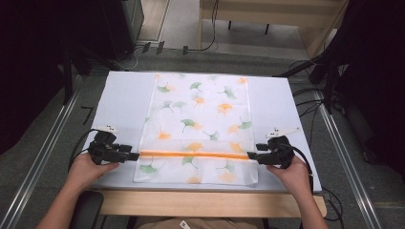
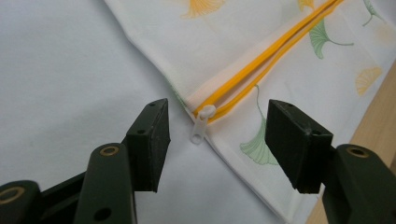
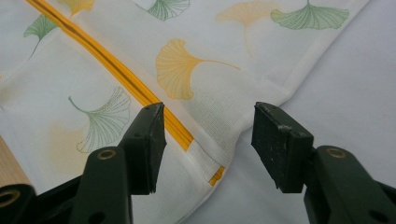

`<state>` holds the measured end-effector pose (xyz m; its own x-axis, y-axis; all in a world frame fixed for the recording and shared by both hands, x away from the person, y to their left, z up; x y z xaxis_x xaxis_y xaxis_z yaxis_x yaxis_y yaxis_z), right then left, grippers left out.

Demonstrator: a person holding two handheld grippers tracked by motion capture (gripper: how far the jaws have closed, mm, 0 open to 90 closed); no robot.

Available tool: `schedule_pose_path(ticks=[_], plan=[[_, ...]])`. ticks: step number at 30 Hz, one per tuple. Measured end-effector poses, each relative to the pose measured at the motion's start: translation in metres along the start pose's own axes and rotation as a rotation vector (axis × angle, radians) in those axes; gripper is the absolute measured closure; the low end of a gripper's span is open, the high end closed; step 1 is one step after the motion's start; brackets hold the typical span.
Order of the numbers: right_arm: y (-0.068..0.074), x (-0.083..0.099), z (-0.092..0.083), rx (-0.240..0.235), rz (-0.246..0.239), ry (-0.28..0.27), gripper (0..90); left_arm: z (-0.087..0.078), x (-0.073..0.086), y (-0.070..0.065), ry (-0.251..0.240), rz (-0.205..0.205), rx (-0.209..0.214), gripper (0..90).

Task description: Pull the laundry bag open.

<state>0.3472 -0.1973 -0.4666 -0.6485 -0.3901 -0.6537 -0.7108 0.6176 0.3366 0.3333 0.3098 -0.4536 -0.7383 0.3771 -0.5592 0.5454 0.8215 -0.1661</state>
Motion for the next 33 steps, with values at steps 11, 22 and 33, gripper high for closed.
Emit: schedule_pose_path(ticks=[11, 22, 33], plan=[[-0.006, 0.001, -0.003, 0.016, 0.017, -0.025, 43.7, -0.003, 0.0, 0.009, -0.051, -0.006, -0.081, 36.7], [-0.016, 0.005, -0.011, 0.054, 0.023, -0.072, 40.3, -0.007, 0.0, 0.018, -0.105, -0.038, -0.119, 35.7], [-0.031, 0.009, -0.023, 0.112, 0.044, -0.144, 36.5, -0.009, 0.001, 0.031, -0.136, -0.068, -0.187, 33.1]])
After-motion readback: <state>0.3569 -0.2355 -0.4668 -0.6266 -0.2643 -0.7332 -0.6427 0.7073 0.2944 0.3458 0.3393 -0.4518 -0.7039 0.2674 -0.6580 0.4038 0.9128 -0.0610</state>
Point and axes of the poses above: each handheld gripper's, and its own axes: z roughly forward along the jaws, x roughly out of its underside, y roughly to its left, the point moved 3 cm from there along z, roughly forward along the jaws, and after that the axes turned 11 degrees about -x, right-handed, at the moved point
